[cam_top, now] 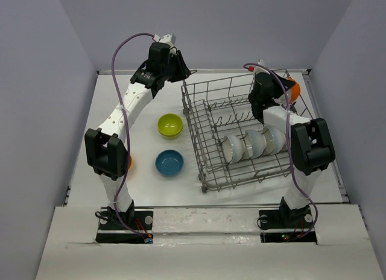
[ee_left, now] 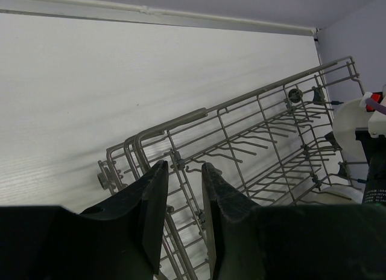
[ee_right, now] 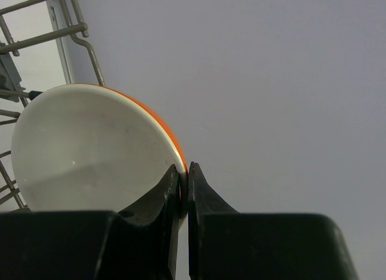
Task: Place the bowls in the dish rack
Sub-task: Insert the bowl into the dish rack.
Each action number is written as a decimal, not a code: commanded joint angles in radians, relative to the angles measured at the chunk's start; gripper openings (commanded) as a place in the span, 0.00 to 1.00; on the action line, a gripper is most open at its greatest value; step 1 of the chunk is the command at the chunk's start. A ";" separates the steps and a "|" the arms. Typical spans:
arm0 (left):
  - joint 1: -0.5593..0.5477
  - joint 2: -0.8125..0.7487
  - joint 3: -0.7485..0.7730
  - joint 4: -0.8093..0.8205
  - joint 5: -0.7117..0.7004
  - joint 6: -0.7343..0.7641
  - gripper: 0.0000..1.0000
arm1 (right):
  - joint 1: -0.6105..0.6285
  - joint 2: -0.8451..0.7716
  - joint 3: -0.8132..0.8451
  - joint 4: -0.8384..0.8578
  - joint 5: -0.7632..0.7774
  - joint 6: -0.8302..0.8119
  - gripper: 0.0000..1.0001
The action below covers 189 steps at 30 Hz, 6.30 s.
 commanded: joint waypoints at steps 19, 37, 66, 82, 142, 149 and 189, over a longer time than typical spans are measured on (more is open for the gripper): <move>0.000 -0.065 0.000 0.039 0.031 0.000 0.38 | -0.019 -0.037 0.005 0.025 0.029 0.056 0.01; 0.000 -0.065 0.002 0.041 0.037 -0.001 0.38 | -0.019 -0.006 -0.044 0.099 0.053 0.044 0.01; 0.000 -0.062 0.000 0.042 0.040 0.000 0.38 | -0.001 0.086 -0.072 0.231 0.035 -0.008 0.01; 0.000 -0.057 0.002 0.044 0.038 0.000 0.38 | 0.027 0.141 -0.062 0.246 0.043 -0.014 0.02; 0.000 -0.065 -0.006 0.045 0.034 0.002 0.38 | 0.063 0.170 0.194 -0.404 0.017 0.545 0.62; 0.000 -0.068 -0.009 0.048 0.032 0.003 0.38 | 0.063 0.095 0.220 -0.522 -0.039 0.650 0.66; -0.005 -0.083 -0.020 0.055 0.024 0.009 0.38 | -0.093 -0.047 0.194 -0.837 -0.325 1.028 0.50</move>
